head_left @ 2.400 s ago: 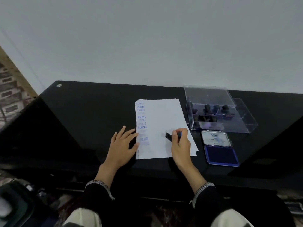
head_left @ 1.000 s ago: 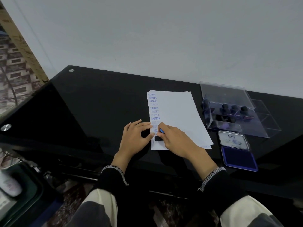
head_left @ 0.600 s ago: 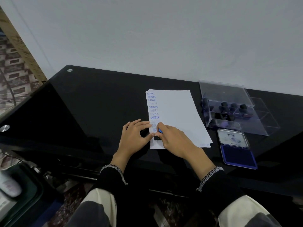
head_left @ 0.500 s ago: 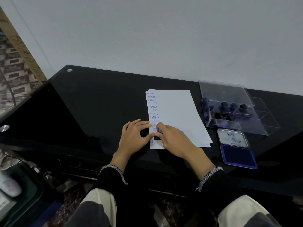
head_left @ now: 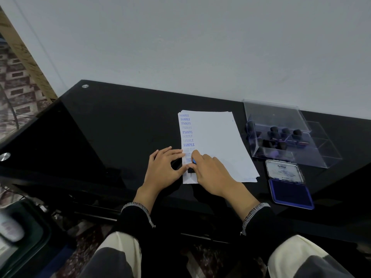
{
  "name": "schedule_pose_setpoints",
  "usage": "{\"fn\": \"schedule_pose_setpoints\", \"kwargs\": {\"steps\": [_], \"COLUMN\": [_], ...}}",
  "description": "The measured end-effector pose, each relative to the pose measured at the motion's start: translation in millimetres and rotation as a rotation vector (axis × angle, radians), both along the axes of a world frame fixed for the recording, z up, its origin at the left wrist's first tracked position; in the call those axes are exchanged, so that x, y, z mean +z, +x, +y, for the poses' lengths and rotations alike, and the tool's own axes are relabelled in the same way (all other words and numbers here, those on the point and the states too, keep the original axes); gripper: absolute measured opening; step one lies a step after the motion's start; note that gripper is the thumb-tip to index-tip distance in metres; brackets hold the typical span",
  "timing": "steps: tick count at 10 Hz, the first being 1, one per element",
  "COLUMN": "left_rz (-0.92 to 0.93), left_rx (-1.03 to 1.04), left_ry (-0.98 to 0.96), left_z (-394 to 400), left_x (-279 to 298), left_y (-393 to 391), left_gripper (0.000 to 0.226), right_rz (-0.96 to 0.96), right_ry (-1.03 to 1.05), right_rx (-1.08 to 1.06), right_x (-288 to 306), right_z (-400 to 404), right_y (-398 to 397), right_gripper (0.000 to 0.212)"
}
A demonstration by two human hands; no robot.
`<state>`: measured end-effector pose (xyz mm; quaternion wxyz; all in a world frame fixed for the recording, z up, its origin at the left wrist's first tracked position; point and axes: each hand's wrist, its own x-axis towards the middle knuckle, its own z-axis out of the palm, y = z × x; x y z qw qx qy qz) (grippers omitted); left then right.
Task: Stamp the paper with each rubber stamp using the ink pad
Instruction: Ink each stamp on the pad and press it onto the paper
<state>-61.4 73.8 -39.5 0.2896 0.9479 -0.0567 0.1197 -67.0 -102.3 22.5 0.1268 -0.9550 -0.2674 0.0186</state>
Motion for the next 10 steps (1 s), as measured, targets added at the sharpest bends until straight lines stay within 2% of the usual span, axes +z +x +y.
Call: {"fn": "schedule_pose_setpoints", "kwargs": {"steps": [2, 4, 6, 8, 10], "left_rz": [0.003, 0.017, 0.012, 0.000, 0.002], "left_rx": [-0.015, -0.004, -0.001, 0.002, 0.005], "left_ry": [0.017, -0.017, 0.003, 0.009, 0.013], "left_z": [0, 0, 0, 0, 0], "left_x": [-1, 1, 0, 1, 0], "left_y": [0, 0, 0, -1, 0], "left_gripper": [0.070, 0.037, 0.034, 0.034, 0.035], "right_rz": [0.040, 0.096, 0.075, 0.158, 0.090], "right_ry": [0.079, 0.104, 0.134, 0.155, 0.196], "right_rx": [-0.011, -0.003, -0.012, -0.004, -0.027], "right_x": [-4, 0, -3, -1, -8], "right_z": [0, 1, 1, 2, 2], "right_y": [-6, -1, -8, 3, -9], "right_gripper": [0.012, 0.012, 0.012, 0.009, 0.012]}}
